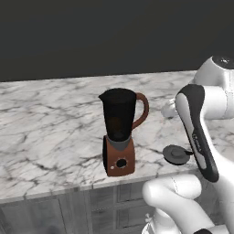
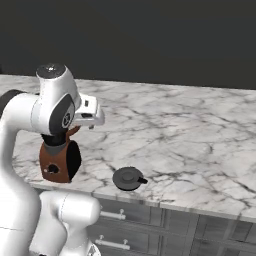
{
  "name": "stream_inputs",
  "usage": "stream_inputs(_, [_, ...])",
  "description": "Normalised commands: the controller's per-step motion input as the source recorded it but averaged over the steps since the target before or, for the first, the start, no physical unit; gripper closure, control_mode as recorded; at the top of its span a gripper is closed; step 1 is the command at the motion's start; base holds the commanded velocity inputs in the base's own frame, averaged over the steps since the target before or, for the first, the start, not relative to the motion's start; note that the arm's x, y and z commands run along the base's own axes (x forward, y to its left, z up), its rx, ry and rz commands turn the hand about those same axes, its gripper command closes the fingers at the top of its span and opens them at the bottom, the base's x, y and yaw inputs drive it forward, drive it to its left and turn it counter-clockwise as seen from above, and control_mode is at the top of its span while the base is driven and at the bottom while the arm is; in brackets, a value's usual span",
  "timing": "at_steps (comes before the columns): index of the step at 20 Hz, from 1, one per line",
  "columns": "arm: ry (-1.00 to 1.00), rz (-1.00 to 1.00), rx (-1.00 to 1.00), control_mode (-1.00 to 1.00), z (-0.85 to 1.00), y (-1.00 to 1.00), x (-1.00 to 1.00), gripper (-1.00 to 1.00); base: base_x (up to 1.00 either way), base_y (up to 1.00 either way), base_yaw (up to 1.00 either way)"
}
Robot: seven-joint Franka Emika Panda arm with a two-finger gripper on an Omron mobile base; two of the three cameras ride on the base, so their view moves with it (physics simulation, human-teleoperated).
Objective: Open the blender lid, put the orange in the blender, close the lid, and start the blender.
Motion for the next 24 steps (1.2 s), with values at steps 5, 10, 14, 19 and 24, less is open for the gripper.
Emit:
stream_inputs(5, [0.15,0.00,-0.04,-1.00,-0.69,-0.89,0.00,-1.00,0.00,0.00,0.00])
stream_inputs(10, [0.22,0.00,-0.04,-1.00,-0.65,-0.62,0.01,-1.00,0.00,0.00,0.00])
stream_inputs(14, [0.18,0.00,0.00,-1.00,-0.58,-0.18,0.01,-1.00,0.00,0.00,0.00])
stream_inputs(19, [0.06,0.00,0.00,-1.00,-0.61,-0.04,0.19,-1.00,0.00,0.00,0.00])
stream_inputs(24, [0.04,0.00,0.00,-1.00,-0.57,0.00,0.45,-1.00,0.00,0.00,0.00])
